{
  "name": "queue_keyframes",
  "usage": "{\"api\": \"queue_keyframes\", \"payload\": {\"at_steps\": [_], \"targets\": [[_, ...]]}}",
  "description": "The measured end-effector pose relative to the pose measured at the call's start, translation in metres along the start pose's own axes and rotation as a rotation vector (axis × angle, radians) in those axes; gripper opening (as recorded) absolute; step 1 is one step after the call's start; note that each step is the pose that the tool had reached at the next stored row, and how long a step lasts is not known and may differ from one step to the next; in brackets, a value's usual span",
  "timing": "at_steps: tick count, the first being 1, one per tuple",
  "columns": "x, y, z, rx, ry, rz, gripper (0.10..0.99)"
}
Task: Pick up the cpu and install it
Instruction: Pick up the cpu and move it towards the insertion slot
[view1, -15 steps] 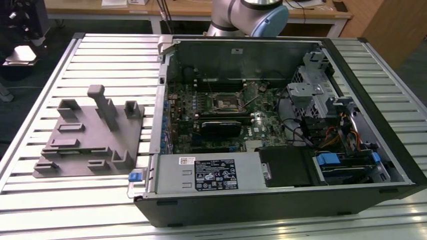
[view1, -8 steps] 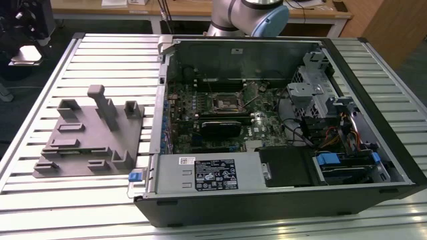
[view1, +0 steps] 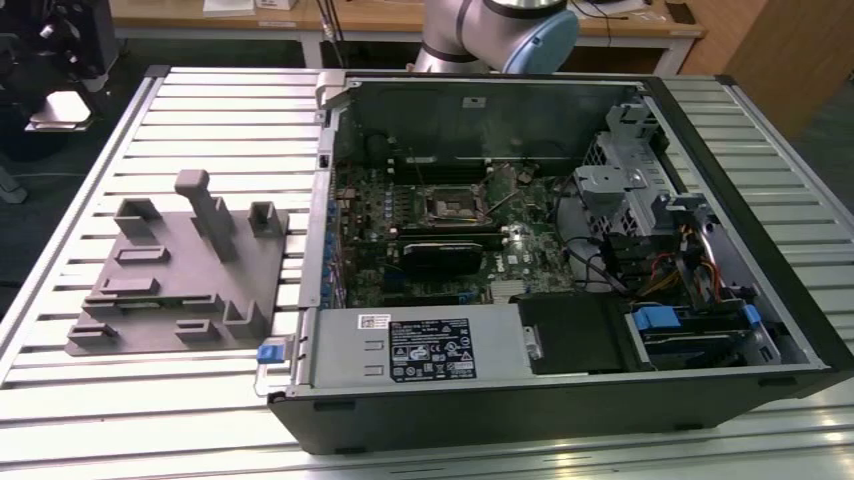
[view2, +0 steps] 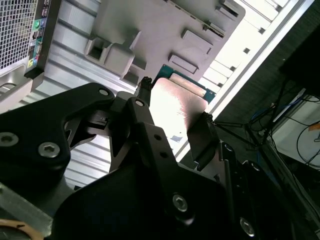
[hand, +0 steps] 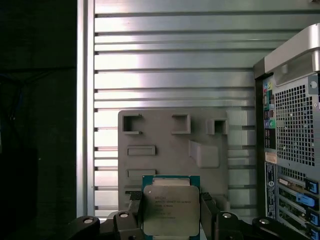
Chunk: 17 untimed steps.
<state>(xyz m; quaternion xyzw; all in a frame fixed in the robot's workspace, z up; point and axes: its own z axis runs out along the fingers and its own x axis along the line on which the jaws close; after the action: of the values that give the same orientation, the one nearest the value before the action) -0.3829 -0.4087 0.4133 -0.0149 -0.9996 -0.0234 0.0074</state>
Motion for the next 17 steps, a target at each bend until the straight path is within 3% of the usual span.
{"api": "queue_keyframes", "payload": {"at_steps": [9, 17], "targets": [[-0.0067, 0.0002, -0.0001, 0.000, 0.0000, 0.000, 0.541], [-0.0173, 0.0005, -0.0002, 0.000, -0.0001, 0.000, 0.541]]}}
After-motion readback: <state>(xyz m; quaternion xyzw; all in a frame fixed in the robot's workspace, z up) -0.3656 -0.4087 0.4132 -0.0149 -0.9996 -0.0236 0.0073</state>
